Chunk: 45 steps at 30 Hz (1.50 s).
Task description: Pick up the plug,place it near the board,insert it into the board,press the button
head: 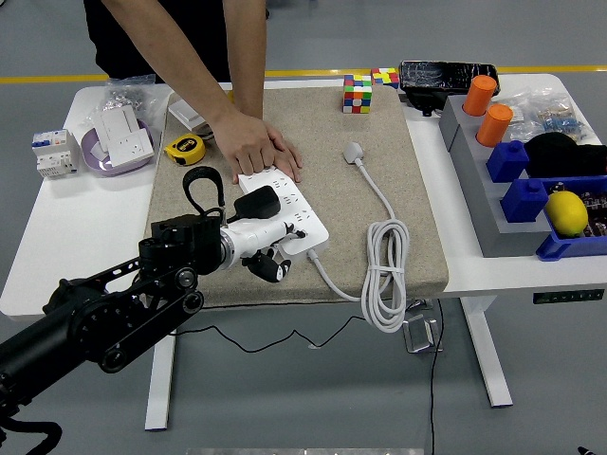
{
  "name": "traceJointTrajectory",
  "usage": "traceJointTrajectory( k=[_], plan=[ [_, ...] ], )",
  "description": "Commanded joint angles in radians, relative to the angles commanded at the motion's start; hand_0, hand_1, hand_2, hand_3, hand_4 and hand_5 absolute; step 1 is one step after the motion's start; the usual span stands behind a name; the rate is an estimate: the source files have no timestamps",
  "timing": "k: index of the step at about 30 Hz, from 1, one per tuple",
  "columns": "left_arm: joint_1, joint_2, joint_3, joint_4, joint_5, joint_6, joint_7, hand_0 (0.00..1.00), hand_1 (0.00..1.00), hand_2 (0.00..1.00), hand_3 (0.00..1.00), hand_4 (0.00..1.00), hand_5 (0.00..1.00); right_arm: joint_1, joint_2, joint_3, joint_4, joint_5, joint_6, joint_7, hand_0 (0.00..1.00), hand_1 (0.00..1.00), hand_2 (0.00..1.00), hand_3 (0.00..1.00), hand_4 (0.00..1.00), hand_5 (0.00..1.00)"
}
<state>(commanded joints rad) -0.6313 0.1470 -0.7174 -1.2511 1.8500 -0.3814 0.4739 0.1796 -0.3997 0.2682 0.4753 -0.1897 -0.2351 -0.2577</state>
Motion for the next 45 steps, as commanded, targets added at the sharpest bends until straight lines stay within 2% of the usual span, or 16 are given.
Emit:
traceJointTrajectory(
  k=[7, 11, 12, 15, 17, 18, 21, 23, 24, 29, 30, 32, 35, 38, 41, 45],
  plan=[
    [0.005, 0.006, -0.031, -0.058, 0.05, 0.013, -0.006, 0.14, 0.057, 0.172, 0.91, 0.41, 0.205, 0.004, 0.001, 0.005, 0.001, -0.002, -0.001, 0.0, 0.872, 0.795, 0.765, 0.777, 0.998, 0.809],
    [0.015, 0.015, -0.053, -0.107, 0.055, 0.034, -0.035, 0.14, 0.057, 0.172, 0.91, 0.41, 0.205, 0.004, 0.002, 0.006, 0.0, -0.001, 0.0, 0.0, 0.872, 0.795, 0.765, 0.777, 0.998, 0.809],
    [0.019, 0.02, -0.054, -0.121, 0.053, 0.048, -0.045, 0.186, 0.097, 0.208, 0.704, 0.526, 0.279, 0.004, 0.002, 0.007, 0.0, -0.001, 0.0, 0.0, 0.872, 0.794, 0.765, 0.777, 0.998, 0.81],
    [0.03, 0.029, -0.059, -0.157, 0.031, 0.102, -0.071, 0.186, 0.097, 0.208, 0.704, 0.526, 0.279, 0.005, 0.003, 0.009, 0.0, -0.001, 0.0, 0.0, 0.872, 0.794, 0.765, 0.777, 0.998, 0.81],
    [0.043, 0.036, -0.068, -0.187, -0.023, 0.161, -0.113, 0.186, 0.097, 0.208, 0.704, 0.526, 0.279, 0.004, 0.005, 0.011, 0.001, -0.002, 0.0, 0.0, 0.872, 0.794, 0.765, 0.777, 0.998, 0.81],
    [0.048, 0.038, -0.072, -0.198, -0.051, 0.181, -0.137, 0.537, 0.534, 0.542, 0.746, 0.941, 0.452, 0.004, 0.005, 0.011, 0.0, -0.002, 0.0, 0.0, 0.872, 0.793, 0.765, 0.777, 0.998, 0.811],
    [0.054, 0.041, -0.079, -0.215, -0.106, 0.205, -0.195, 0.537, 0.534, 0.542, 0.746, 0.941, 0.452, 0.004, 0.006, 0.012, 0.0, -0.002, 0.0, 0.0, 0.872, 0.793, 0.765, 0.777, 0.998, 0.811],
    [0.055, 0.042, -0.084, -0.218, -0.12, 0.202, -0.232, 0.537, 0.534, 0.542, 0.746, 0.941, 0.452, 0.005, 0.006, 0.012, 0.001, -0.002, 0.0, 0.0, 0.872, 0.793, 0.765, 0.777, 0.998, 0.811],
    [0.055, 0.042, -0.085, -0.218, -0.119, 0.199, -0.24, 0.998, 0.998, 0.998, 0.998, 0.998, 0.602, 0.005, 0.006, 0.013, 0.0, -0.002, 0.0, 0.0, 0.871, 0.792, 0.765, 0.777, 0.998, 0.81],
    [0.062, 0.046, -0.092, -0.219, -0.114, 0.216, -0.26, 0.998, 0.998, 0.998, 0.998, 0.998, 0.602, 0.006, 0.007, 0.015, 0.001, -0.002, 0.0, 0.0, 0.871, 0.792, 0.765, 0.777, 0.998, 0.81],
    [0.065, 0.048, -0.093, -0.222, -0.114, 0.224, -0.263, 0.998, 0.998, 0.998, 0.998, 0.998, 0.656, 0.005, 0.007, 0.015, 0.0, -0.002, 0.0, 0.0, 0.871, 0.792, 0.765, 0.775, 0.998, 0.81],
    [0.076, 0.055, -0.102, -0.237, -0.111, 0.244, -0.266, 0.998, 0.998, 0.998, 0.998, 0.998, 0.656, 0.004, 0.006, 0.015, 0.0, -0.001, 0.0, 0.0, 0.871, 0.792, 0.765, 0.775, 0.998, 0.81],
    [0.104, 0.07, -0.125, -0.284, -0.108, 0.257, -0.263, 0.998, 0.998, 0.998, 0.998, 0.998, 0.656, 0.002, 0.007, 0.015, -0.001, -0.001, 0.001, 0.0, 0.871, 0.792, 0.765, 0.775, 0.998, 0.81],
    [0.139, 0.088, -0.155, -0.342, -0.11, 0.271, -0.263, 0.998, 0.998, 0.998, 0.998, 0.998, 0.697, -0.001, 0.007, 0.017, 0.0, -0.002, 0.001, -0.001, 0.871, 0.792, 0.765, 0.774, 0.998, 0.81],
    [0.188, 0.105, -0.2, -0.414, -0.108, 0.332, -0.3, 0.998, 0.998, 0.998, 0.998, 0.998, 0.697, -0.005, 0.008, 0.018, -0.001, -0.003, 0.001, 0.0, 0.871, 0.792, 0.765, 0.774, 0.998, 0.81],
    [0.264, 0.105, -0.266, -0.47, -0.088, 0.492, -0.425, 0.998, 0.998, 0.998, 0.998, 0.998, 0.724, -0.01, 0.008, 0.02, -0.001, -0.003, 0.001, -0.001, 0.871, 0.792, 0.765, 0.773, 0.998, 0.81]
  ],
)
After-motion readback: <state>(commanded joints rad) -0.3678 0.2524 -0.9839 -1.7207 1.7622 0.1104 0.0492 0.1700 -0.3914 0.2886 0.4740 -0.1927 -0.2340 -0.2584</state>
